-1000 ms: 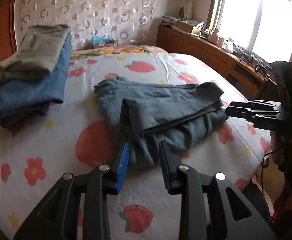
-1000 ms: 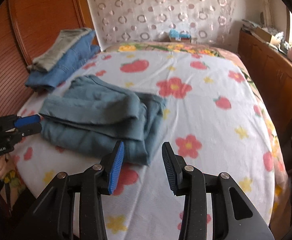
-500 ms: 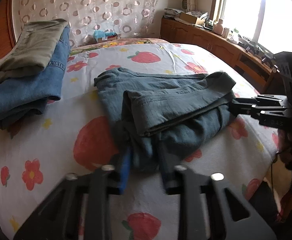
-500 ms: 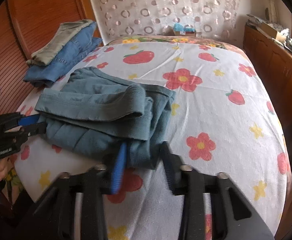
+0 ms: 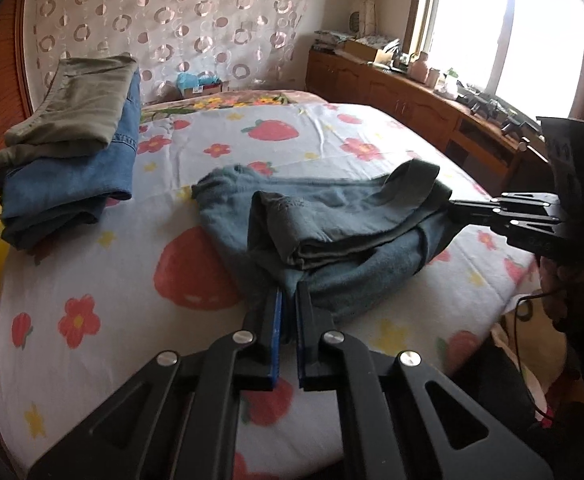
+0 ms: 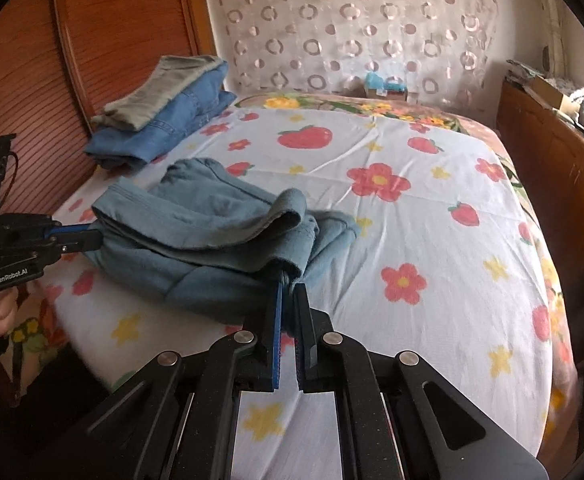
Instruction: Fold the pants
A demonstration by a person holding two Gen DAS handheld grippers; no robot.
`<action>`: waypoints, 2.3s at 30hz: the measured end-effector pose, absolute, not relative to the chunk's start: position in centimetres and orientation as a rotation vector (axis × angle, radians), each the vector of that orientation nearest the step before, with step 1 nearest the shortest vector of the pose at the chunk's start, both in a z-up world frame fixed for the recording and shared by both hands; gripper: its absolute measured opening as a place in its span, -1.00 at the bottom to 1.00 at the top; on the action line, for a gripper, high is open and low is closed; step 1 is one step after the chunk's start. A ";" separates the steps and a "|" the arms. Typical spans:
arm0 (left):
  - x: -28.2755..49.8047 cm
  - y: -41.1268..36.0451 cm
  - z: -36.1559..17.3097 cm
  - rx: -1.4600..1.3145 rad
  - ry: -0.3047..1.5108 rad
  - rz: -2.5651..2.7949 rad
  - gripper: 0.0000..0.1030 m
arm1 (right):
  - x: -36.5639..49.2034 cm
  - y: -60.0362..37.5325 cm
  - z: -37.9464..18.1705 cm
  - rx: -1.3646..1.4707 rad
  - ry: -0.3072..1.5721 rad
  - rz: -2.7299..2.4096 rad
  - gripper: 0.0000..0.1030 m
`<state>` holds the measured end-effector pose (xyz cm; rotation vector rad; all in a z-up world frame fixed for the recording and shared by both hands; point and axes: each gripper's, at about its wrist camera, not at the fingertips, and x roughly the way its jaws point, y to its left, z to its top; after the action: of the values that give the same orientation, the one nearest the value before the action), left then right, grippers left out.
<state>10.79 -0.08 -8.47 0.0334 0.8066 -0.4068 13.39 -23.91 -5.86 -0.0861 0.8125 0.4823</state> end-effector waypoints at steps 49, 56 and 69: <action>18.8 -0.7 -8.6 0.051 0.845 -0.373 -0.73 | 15.4 -22.4 -3.0 -0.189 0.786 0.468 -0.04; 20.1 -0.5 -8.7 0.042 0.848 -0.376 -0.73 | 16.0 -21.4 -5.2 -0.214 0.845 0.509 -0.04; 21.0 0.6 -7.0 0.007 0.798 -0.391 -0.73 | 22.2 -20.8 -6.9 -0.247 0.885 0.510 -0.14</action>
<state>20.98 0.63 -7.02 0.0071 0.7976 -0.3910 22.19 -20.80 -6.89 -0.2473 0.8848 0.5096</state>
